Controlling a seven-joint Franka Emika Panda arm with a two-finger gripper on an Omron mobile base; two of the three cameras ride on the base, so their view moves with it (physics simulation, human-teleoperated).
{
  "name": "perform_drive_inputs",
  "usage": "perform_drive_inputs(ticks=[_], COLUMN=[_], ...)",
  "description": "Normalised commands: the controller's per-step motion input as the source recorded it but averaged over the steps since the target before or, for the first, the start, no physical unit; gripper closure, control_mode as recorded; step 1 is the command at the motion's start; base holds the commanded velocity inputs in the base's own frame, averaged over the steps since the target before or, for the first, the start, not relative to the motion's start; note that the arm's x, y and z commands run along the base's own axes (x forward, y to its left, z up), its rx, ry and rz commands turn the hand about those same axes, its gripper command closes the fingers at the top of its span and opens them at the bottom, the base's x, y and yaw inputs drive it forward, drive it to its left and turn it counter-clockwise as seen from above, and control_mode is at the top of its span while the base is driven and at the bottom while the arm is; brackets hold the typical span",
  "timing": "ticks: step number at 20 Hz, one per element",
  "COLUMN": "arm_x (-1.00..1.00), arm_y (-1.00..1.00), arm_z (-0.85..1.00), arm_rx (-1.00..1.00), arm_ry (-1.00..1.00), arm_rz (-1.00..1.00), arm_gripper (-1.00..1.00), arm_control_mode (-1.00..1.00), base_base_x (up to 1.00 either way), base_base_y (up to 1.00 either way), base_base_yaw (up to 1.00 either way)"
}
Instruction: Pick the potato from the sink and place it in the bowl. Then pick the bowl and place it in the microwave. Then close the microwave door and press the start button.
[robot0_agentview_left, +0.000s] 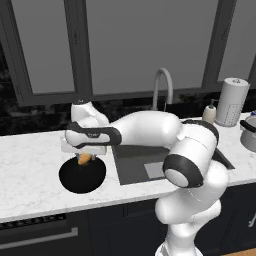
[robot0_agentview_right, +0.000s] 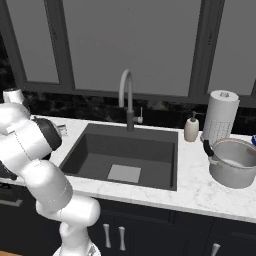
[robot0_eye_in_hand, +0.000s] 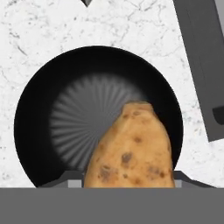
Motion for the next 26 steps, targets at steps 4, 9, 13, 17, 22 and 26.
perform_drive_inputs(ticks=[4, 9, 13, 17, 22, 26], arm_x=[0.22, 0.31, 0.22, 0.03, 0.0, 0.0], arm_y=[0.15, 0.02, 0.01, 0.15, 0.09, 0.0], arm_z=[-0.66, -0.53, -0.44, -0.35, -0.27, -0.3], arm_rx=[-0.06, 0.0, 0.0, 0.0, -0.01, 0.0], arm_ry=[0.0, 0.0, 0.0, 0.0, 0.0, 0.02], arm_rz=[0.0, 0.0, 0.0, 0.0, 0.0, 0.0], arm_gripper=[1.0, 1.0, 1.0, 1.0, 1.0, 1.0], arm_control_mode=[-1.0, -1.0, -1.0, -1.0, -1.0, -1.0], base_base_x=[0.0, 0.0, 0.0, 0.0, 0.0, 0.0], base_base_y=[0.0, 0.0, 0.0, 0.0, 0.0, 0.0], base_base_yaw=[0.0, 0.0, 0.0, 0.0, 0.0, 0.0])
